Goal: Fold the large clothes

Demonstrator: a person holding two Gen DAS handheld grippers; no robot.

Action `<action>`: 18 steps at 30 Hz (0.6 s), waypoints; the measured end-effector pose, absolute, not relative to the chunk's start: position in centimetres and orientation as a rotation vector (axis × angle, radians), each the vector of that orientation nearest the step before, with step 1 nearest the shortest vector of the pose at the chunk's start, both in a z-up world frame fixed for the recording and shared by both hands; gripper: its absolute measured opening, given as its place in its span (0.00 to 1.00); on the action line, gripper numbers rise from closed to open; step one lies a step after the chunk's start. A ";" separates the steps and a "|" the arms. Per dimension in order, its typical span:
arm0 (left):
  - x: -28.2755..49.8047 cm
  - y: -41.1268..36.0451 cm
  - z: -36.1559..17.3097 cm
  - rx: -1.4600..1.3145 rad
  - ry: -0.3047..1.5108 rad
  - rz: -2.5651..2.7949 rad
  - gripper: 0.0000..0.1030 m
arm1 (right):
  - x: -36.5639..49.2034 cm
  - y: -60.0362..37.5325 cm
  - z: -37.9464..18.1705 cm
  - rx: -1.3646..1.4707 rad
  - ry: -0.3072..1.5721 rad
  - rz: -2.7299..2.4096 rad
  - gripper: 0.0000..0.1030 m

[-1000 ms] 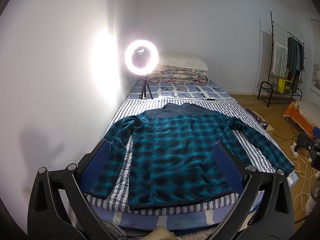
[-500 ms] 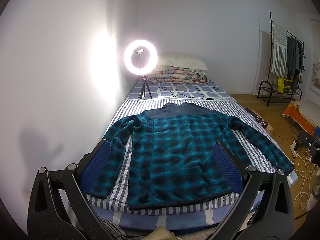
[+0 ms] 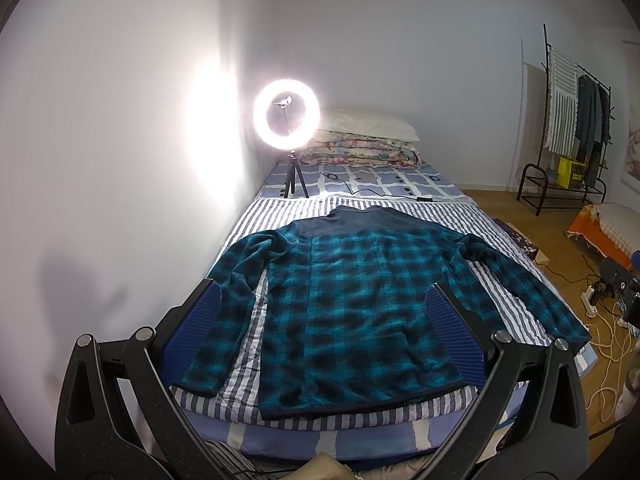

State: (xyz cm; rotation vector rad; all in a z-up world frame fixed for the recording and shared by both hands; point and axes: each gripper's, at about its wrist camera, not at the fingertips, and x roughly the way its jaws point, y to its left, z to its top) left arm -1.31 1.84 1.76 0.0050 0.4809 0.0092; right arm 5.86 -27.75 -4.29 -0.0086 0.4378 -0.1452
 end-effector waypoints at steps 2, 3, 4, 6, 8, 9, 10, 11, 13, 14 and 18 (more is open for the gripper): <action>-1.4 1.9 1.7 0.005 0.480 0.010 1.00 | 5.9 -27.8 -4.3 -0.010 0.438 -0.148 1.00; -1.4 1.9 1.7 0.004 0.481 0.010 1.00 | 6.0 -27.8 -4.3 -0.011 0.439 -0.148 1.00; -1.4 1.9 1.7 0.004 0.482 0.010 1.00 | 6.0 -27.7 -4.3 -0.013 0.439 -0.149 1.00; -1.3 2.0 1.5 0.002 0.483 0.012 1.00 | 6.0 -27.6 -4.3 -0.017 0.437 -0.151 1.00; -1.4 2.0 1.5 0.002 0.483 0.012 1.00 | 6.0 -27.4 -4.3 -0.022 0.437 -0.155 1.00; -1.3 2.1 1.5 0.001 0.483 0.011 1.00 | 6.1 -27.3 -4.2 -0.023 0.437 -0.156 1.00; -1.3 2.0 1.5 0.001 0.482 0.011 1.00 | 6.1 -27.3 -4.2 -0.023 0.436 -0.156 1.00; -1.4 2.0 1.5 0.000 0.483 0.011 1.00 | 6.1 -27.3 -4.2 -0.023 0.437 -0.157 1.00; -1.4 2.2 1.4 0.001 0.483 0.011 1.00 | 6.1 -27.3 -4.2 -0.023 0.437 -0.156 1.00; -1.4 2.2 1.4 0.001 0.482 0.011 1.00 | 6.1 -27.3 -4.2 -0.023 0.438 -0.157 1.00; -1.5 2.4 1.3 -0.001 0.483 0.012 1.00 | 6.0 -27.2 -4.3 -0.025 0.439 -0.156 1.00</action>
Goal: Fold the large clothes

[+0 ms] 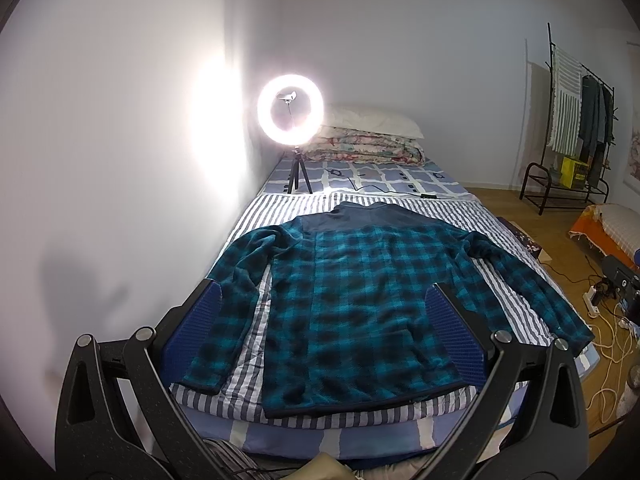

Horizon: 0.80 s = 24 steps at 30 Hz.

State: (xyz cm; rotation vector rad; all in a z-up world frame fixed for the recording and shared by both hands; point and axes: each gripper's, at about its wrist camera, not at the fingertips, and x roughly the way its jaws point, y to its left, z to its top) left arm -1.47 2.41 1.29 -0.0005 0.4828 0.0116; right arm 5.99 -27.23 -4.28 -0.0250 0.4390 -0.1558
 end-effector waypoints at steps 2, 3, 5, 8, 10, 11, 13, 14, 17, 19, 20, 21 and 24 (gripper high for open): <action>-1.5 2.4 1.3 -0.001 0.483 0.012 1.00 | 6.0 -27.3 -4.3 -0.024 0.439 -0.156 1.00; -1.5 2.4 1.3 -0.001 0.482 0.011 1.00 | 6.0 -27.2 -4.3 -0.024 0.439 -0.156 1.00; -1.5 2.5 1.3 0.000 0.481 0.010 1.00 | 6.0 -27.2 -4.3 -0.024 0.439 -0.156 1.00; -1.4 2.5 1.3 0.000 0.483 0.011 1.00 | 6.1 -27.2 -4.3 -0.024 0.440 -0.156 1.00; -1.4 2.5 1.3 0.000 0.485 0.011 1.00 | 6.1 -27.2 -4.3 -0.023 0.441 -0.156 1.00; -1.5 2.7 1.1 0.000 0.485 0.012 1.00 | 6.1 -27.2 -4.3 -0.023 0.443 -0.155 1.00; -1.7 3.0 0.8 0.002 0.489 0.016 1.00 | 6.4 -27.1 -4.5 -0.027 0.455 -0.163 1.00; -1.8 3.1 0.7 0.003 0.491 0.017 1.00 | 6.6 -27.0 -4.7 -0.031 0.466 -0.175 1.00; -1.8 4.1 -0.5 0.005 0.495 0.026 1.00 | 7.5 -26.6 -5.3 -0.050 0.511 -0.199 1.00; -1.8 4.6 -0.9 0.005 0.500 0.035 1.00 | 8.1 -26.2 -5.7 -0.065 0.529 -0.195 1.00; -1.9 4.8 -1.1 0.003 0.503 0.040 1.00 | 8.5 -26.0 -5.9 -0.068 0.534 -0.181 1.00; -1.6 4.7 -1.1 0.003 0.507 0.045 1.00 | 8.7 -25.8 -6.0 -0.070 0.541 -0.167 1.00; -1.6 5.5 -1.7 -0.002 0.518 0.061 1.00 | 9.6 -24.8 -6.4 -0.073 0.559 -0.122 1.00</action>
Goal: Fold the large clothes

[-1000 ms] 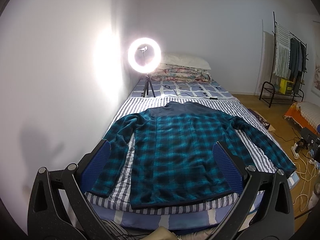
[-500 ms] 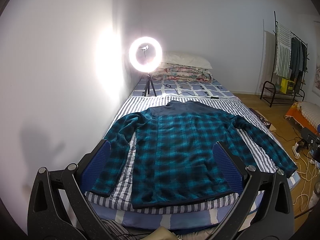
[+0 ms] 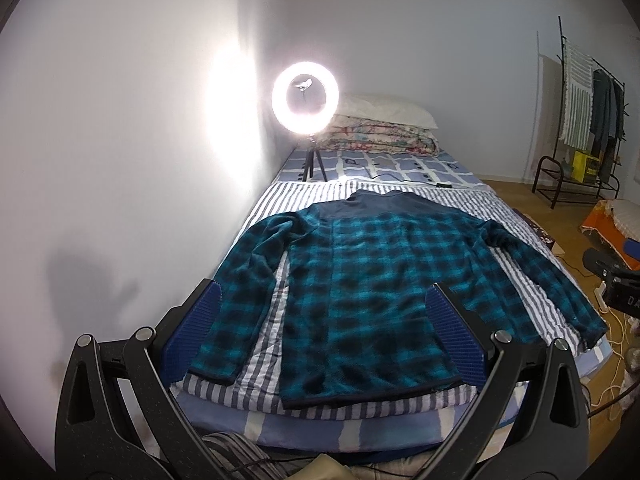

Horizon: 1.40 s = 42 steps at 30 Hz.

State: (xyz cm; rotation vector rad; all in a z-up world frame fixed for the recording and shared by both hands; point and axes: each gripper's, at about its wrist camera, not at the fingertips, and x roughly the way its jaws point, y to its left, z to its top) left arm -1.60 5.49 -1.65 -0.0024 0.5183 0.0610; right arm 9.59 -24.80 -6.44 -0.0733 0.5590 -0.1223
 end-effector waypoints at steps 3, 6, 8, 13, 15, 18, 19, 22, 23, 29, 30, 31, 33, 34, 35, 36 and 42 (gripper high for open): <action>-1.7 6.6 -2.4 -0.013 0.534 0.071 1.00 | 10.7 -23.4 -6.9 -0.090 0.569 -0.082 1.00; -2.0 7.9 -3.3 -0.033 0.543 0.076 1.00 | 12.3 -21.9 -7.3 -0.106 0.586 -0.048 1.00; -2.2 8.7 -3.9 -0.041 0.544 0.079 1.00 | 13.4 -20.9 -7.7 -0.103 0.594 -0.011 1.00; -3.7 9.9 -5.4 -0.018 0.546 0.085 1.00 | 15.9 -17.4 -9.1 -0.109 0.518 0.130 1.00; -4.1 10.4 -6.2 -0.010 0.562 0.093 0.96 | 17.0 -15.7 -9.7 -0.116 0.513 0.196 1.00; -4.6 11.6 -7.4 -0.027 0.608 0.089 0.80 | 19.0 -12.5 -11.0 -0.126 0.555 0.373 0.95; -4.8 12.1 -7.9 -0.043 0.624 0.087 0.74 | 19.8 -11.0 -11.6 -0.131 0.577 0.441 0.89; -5.7 14.1 -9.1 -0.115 0.660 0.086 0.57 | 21.6 -7.1 -13.7 -0.154 0.638 0.551 0.72; -6.2 14.6 -9.4 -0.139 0.668 0.086 0.54 | 22.1 -5.7 -14.6 -0.160 0.657 0.595 0.64; -7.9 17.4 -11.0 -0.198 0.706 0.131 0.39 | 22.7 2.8 -18.8 -0.244 0.759 0.841 0.48; -8.1 17.8 -11.2 -0.203 0.709 0.144 0.39 | 22.7 4.2 -19.5 -0.249 0.780 0.888 0.48; -8.3 18.3 -11.4 -0.212 0.712 0.154 0.39 | 22.6 5.4 -20.0 -0.251 0.797 0.925 0.48; -8.6 19.0 -11.6 -0.231 0.715 0.173 0.39 | 22.5 8.1 -21.3 -0.253 0.842 0.995 0.48; -8.7 19.4 -11.7 -0.239 0.714 0.181 0.39 | 22.6 9.3 -21.9 -0.253 0.860 1.015 0.48; -8.8 19.7 -11.8 -0.245 0.715 0.187 0.39 | 22.4 10.1 -22.3 -0.248 0.874 1.030 0.48; -8.9 20.0 -12.0 -0.248 0.716 0.195 0.39 | 22.4 11.3 -23.0 -0.242 0.895 1.056 0.48; -8.8 21.5 -12.6 -0.258 0.717 0.216 0.39 | 21.9 15.9 -27.7 -0.297 0.995 1.128 0.48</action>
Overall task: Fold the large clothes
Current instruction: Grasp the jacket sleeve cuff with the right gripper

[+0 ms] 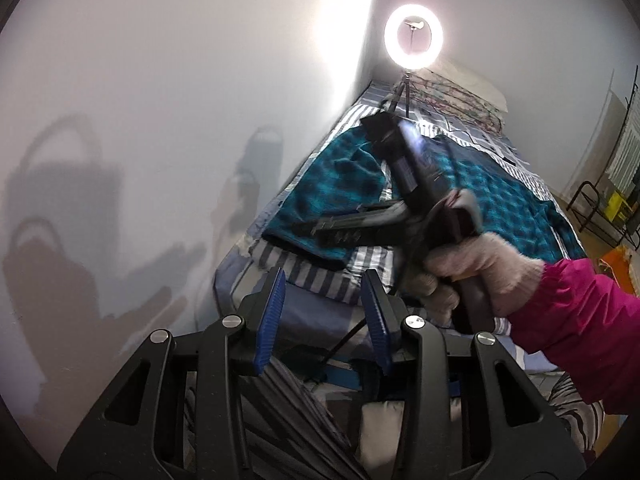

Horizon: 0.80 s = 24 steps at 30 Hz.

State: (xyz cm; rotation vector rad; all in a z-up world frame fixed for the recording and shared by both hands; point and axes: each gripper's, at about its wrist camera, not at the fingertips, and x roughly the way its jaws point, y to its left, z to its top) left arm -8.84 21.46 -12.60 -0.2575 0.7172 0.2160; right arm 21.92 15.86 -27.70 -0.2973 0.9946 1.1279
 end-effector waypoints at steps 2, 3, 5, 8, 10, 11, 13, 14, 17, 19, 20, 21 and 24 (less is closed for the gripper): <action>-8.6 21.7 -12.8 -0.256 0.717 0.222 0.39 | 21.5 17.1 -29.2 -0.347 1.013 1.130 0.48; -8.6 21.8 -12.8 -0.255 0.717 0.224 0.39 | 21.5 17.6 -29.9 -0.368 1.019 1.131 0.48; -8.4 21.9 -12.7 -0.252 0.716 0.229 0.39 | 21.2 18.7 -31.3 -0.419 1.029 1.115 0.47; -8.2 22.1 -12.6 -0.245 0.712 0.235 0.39 | 21.5 19.7 -32.9 -0.474 1.041 1.069 0.36; -8.1 22.2 -12.6 -0.240 0.711 0.235 0.39 | 22.0 20.0 -33.7 -0.487 1.048 1.050 0.30; -7.9 22.3 -12.7 -0.239 0.711 0.235 0.39 | 22.2 20.1 -33.9 -0.478 1.057 1.056 0.22; -7.3 22.5 -12.7 -0.236 0.714 0.237 0.39 | 22.6 19.8 -33.8 -0.446 1.056 1.060 0.08; -7.1 22.4 -12.8 -0.234 0.714 0.239 0.39 | 22.7 19.7 -33.5 -0.433 1.046 1.055 0.07; -6.4 22.7 -12.6 -0.227 0.705 0.246 0.39 | 23.5 18.4 -32.2 -0.335 1.021 1.062 0.06; -5.8 22.9 -12.5 -0.215 0.693 0.249 0.39 | 24.1 16.9 -30.9 -0.256 0.998 1.050 0.06; -5.6 22.9 -12.3 -0.208 0.687 0.249 0.39 | 23.6 15.8 -29.7 -0.222 0.989 1.044 0.06; -5.2 22.9 -12.1 -0.199 0.680 0.247 0.39 | 24.0 14.6 -29.0 -0.168 0.976 1.033 0.06; -4.2 22.8 -11.7 -0.183 0.663 0.234 0.39 | 25.0 11.2 -27.3 -0.043 0.938 0.991 0.06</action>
